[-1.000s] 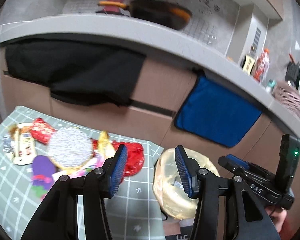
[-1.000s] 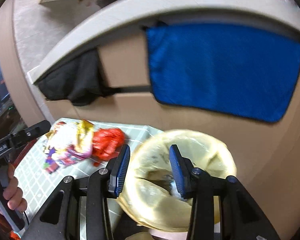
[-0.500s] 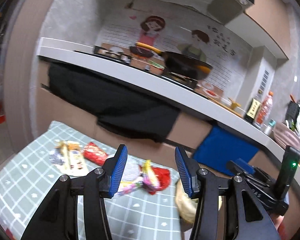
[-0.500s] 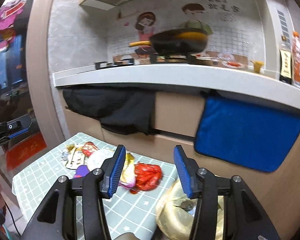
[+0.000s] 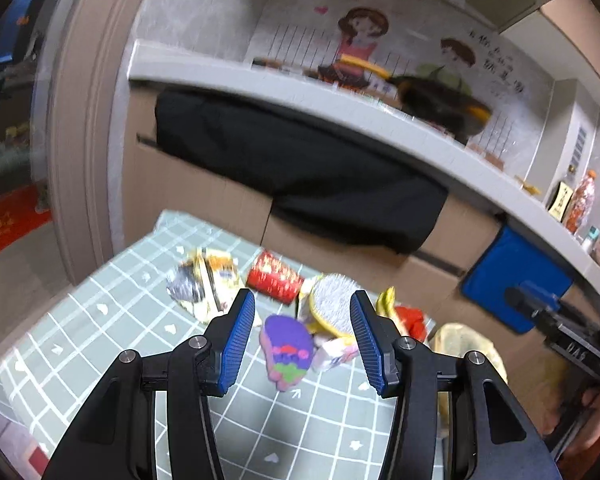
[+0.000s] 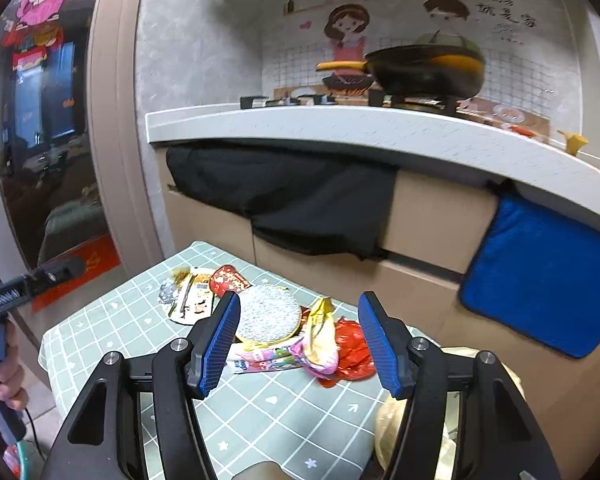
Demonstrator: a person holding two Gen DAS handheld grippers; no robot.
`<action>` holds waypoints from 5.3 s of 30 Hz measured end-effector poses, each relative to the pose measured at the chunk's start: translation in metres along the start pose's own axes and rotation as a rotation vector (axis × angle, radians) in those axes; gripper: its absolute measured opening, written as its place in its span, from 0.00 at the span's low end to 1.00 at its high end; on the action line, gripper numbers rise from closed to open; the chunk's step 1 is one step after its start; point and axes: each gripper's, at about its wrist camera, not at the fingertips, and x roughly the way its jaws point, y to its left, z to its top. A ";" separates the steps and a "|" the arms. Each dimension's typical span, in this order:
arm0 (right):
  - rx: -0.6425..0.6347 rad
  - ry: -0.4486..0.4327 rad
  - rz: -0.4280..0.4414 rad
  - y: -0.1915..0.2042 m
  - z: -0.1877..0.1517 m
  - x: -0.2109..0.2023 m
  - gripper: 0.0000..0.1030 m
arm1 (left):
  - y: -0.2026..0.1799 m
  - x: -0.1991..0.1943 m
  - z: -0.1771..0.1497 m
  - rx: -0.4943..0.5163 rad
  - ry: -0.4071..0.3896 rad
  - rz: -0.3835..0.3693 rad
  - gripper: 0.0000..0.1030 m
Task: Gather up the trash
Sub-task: 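Move the left gripper to the silver-and-gold snack wrapper and grasp it, then regrasp the wrapper with the left gripper while the right grasps the yellow wrapper, then carry both wrappers over the bin and open both grippers to drop them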
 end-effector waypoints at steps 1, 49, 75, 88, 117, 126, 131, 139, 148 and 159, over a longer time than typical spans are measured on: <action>0.000 0.004 0.003 0.000 -0.002 0.006 0.57 | 0.002 0.007 -0.003 -0.004 0.012 -0.004 0.49; -0.028 0.185 0.027 -0.040 -0.058 0.144 0.57 | 0.051 0.101 -0.021 -0.031 0.106 0.067 0.01; 0.008 0.219 0.089 -0.048 -0.087 0.142 0.57 | 0.090 0.217 -0.029 -0.123 0.197 0.294 0.08; 0.066 0.153 0.080 -0.044 -0.049 0.168 0.54 | 0.049 0.088 -0.004 -0.085 0.012 0.088 0.06; 0.105 0.237 0.159 -0.050 -0.056 0.203 0.28 | 0.006 0.079 -0.012 -0.055 0.082 -0.060 0.06; 0.096 0.091 0.167 -0.066 -0.019 0.108 0.27 | -0.068 0.046 0.016 0.045 -0.029 -0.109 0.06; 0.074 0.005 0.119 -0.085 -0.012 0.055 0.27 | -0.123 0.038 0.023 0.115 -0.065 -0.161 0.06; 0.097 -0.074 0.005 -0.141 -0.020 -0.012 0.27 | -0.213 0.049 0.010 0.222 -0.048 -0.250 0.06; 0.142 -0.088 -0.134 -0.193 -0.048 -0.055 0.27 | -0.291 0.089 -0.025 0.306 0.045 -0.365 0.06; 0.227 -0.045 -0.174 -0.237 -0.079 -0.047 0.28 | -0.321 0.153 -0.059 0.297 0.170 -0.415 0.06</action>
